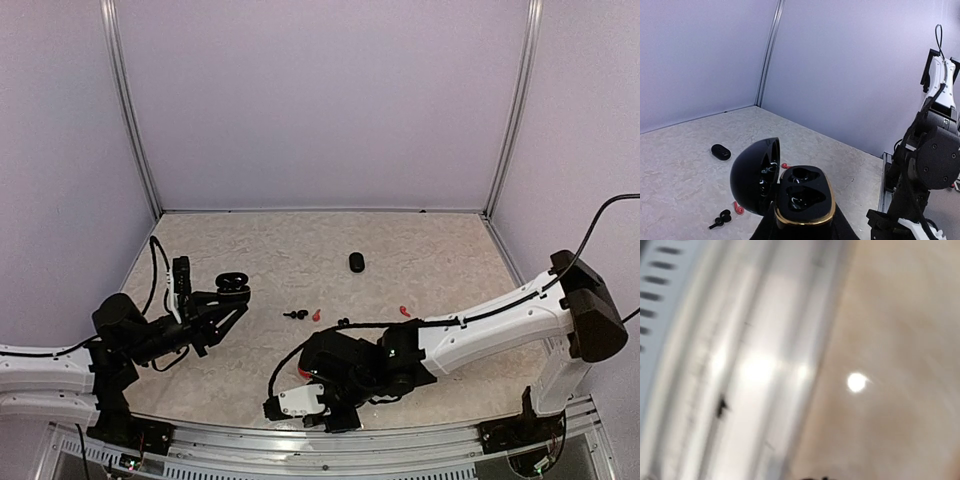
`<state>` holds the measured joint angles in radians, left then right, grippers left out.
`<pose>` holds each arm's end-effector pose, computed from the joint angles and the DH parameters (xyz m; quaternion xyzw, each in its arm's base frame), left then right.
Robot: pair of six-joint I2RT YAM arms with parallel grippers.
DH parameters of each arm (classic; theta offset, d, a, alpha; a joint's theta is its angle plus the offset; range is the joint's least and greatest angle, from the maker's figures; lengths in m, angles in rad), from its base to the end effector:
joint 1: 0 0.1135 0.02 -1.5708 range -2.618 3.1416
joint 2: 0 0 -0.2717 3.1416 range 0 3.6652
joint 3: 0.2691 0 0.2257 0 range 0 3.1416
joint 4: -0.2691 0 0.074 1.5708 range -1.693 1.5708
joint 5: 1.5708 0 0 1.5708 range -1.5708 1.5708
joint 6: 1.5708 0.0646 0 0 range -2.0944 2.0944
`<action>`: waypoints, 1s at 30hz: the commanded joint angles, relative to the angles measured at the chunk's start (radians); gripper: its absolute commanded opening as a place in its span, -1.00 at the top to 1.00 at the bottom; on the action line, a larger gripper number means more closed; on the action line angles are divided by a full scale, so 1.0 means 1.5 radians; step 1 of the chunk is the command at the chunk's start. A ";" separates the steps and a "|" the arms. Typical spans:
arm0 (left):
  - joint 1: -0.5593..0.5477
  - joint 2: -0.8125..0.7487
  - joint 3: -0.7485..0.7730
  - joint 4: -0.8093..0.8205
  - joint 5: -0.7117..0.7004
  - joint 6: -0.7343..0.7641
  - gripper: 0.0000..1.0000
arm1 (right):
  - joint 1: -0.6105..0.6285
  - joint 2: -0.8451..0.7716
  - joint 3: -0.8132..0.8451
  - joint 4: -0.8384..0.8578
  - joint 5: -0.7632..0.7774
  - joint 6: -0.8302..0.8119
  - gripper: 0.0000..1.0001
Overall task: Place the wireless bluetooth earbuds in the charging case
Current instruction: Pick up the right earbud from the corner of the board, then move the right earbud to the center of the board.
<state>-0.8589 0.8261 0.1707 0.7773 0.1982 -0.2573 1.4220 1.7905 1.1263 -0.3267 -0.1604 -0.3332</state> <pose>0.1088 -0.1455 0.2449 0.2662 0.6079 -0.4503 0.5974 0.0436 0.3605 0.1765 -0.7494 0.5927 0.2133 0.2040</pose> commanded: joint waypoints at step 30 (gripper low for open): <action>0.011 -0.086 -0.020 -0.002 -0.030 0.006 0.94 | -0.176 0.094 0.128 -0.414 0.070 0.190 0.32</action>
<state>-0.8494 0.7128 0.1501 0.7685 0.1581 -0.2573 1.1618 1.8938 1.2549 -0.8455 -0.0814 -0.0456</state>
